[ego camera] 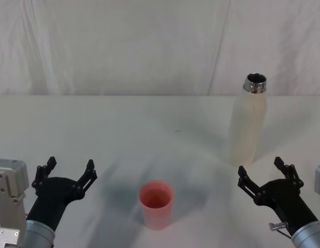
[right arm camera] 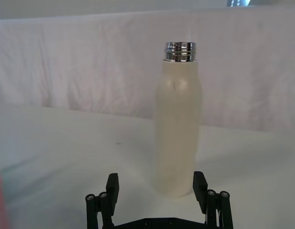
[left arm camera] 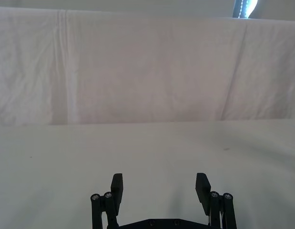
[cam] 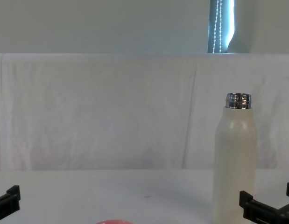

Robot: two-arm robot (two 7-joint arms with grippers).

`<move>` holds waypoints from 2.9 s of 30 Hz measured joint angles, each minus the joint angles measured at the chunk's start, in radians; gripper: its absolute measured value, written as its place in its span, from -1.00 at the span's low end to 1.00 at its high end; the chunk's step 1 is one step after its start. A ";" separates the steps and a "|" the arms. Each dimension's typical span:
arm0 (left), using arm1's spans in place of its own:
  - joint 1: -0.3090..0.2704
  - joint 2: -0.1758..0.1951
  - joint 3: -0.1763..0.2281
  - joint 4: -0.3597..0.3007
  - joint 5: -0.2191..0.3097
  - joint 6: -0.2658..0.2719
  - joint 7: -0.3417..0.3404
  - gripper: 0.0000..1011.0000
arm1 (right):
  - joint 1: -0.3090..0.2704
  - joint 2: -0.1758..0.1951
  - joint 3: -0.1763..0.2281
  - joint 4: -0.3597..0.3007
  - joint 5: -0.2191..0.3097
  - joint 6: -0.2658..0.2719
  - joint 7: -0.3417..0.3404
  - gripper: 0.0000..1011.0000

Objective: Grasp the thermos with one hand and pour water into the cup lid.

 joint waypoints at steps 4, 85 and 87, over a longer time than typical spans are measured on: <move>0.000 0.000 0.000 0.000 0.000 0.000 0.000 0.98 | 0.008 0.007 0.018 0.007 0.028 0.006 0.053 0.98; 0.000 0.000 0.000 0.000 0.000 0.000 0.000 0.98 | 0.427 0.088 -0.042 0.455 0.231 0.016 0.275 0.98; 0.000 0.000 0.000 0.000 0.000 0.000 0.000 0.98 | 0.430 0.087 -0.044 0.458 0.231 0.015 0.275 0.98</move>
